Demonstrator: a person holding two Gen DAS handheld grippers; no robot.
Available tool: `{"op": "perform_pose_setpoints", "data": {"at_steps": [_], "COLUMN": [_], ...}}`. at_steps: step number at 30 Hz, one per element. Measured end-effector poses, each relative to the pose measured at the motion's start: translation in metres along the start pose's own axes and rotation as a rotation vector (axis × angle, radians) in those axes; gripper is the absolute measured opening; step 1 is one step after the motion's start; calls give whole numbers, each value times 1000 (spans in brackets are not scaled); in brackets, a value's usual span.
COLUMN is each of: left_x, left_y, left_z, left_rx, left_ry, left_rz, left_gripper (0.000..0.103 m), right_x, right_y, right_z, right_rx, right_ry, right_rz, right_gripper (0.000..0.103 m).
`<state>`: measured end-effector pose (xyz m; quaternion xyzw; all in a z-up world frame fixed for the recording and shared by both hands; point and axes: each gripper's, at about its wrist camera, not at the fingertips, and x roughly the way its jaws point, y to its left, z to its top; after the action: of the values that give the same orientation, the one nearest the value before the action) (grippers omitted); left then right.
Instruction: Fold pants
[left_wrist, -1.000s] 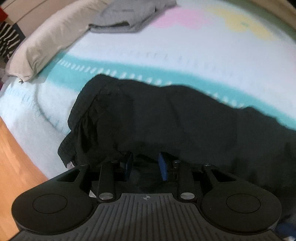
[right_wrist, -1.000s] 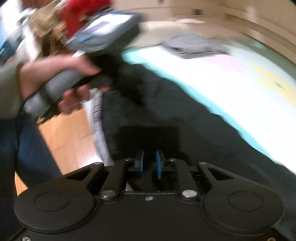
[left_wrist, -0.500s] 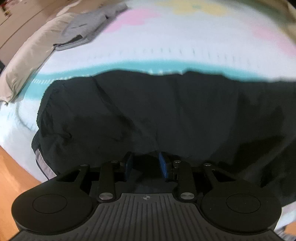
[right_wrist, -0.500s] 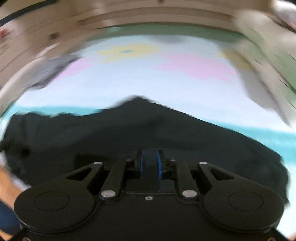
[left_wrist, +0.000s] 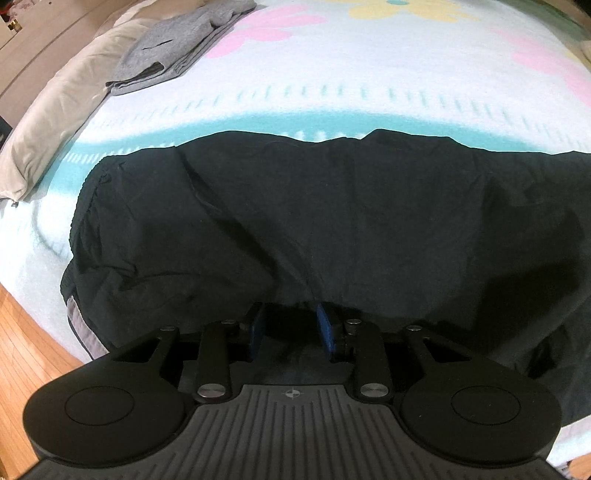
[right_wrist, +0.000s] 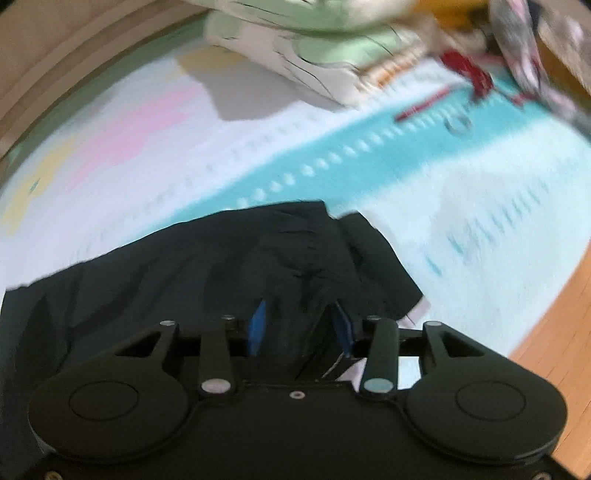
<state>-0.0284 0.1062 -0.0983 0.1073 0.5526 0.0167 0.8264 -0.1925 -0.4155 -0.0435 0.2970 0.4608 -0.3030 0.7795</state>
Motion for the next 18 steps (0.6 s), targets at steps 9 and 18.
{"op": "perform_pose_setpoints", "data": {"at_steps": [9, 18], "left_x": [0, 1], "left_y": [1, 0], "left_z": [2, 2], "left_rx": [-3, 2], "left_ry": [4, 0], "left_rz": [-11, -10], "left_gripper": [30, 30], "right_x": [5, 13], "right_y": [-22, 0], "right_z": [-1, -8], "right_rx": [73, -19], "right_ry": [61, 85], "right_rz": [-44, -57], "right_gripper": [51, 7]}}
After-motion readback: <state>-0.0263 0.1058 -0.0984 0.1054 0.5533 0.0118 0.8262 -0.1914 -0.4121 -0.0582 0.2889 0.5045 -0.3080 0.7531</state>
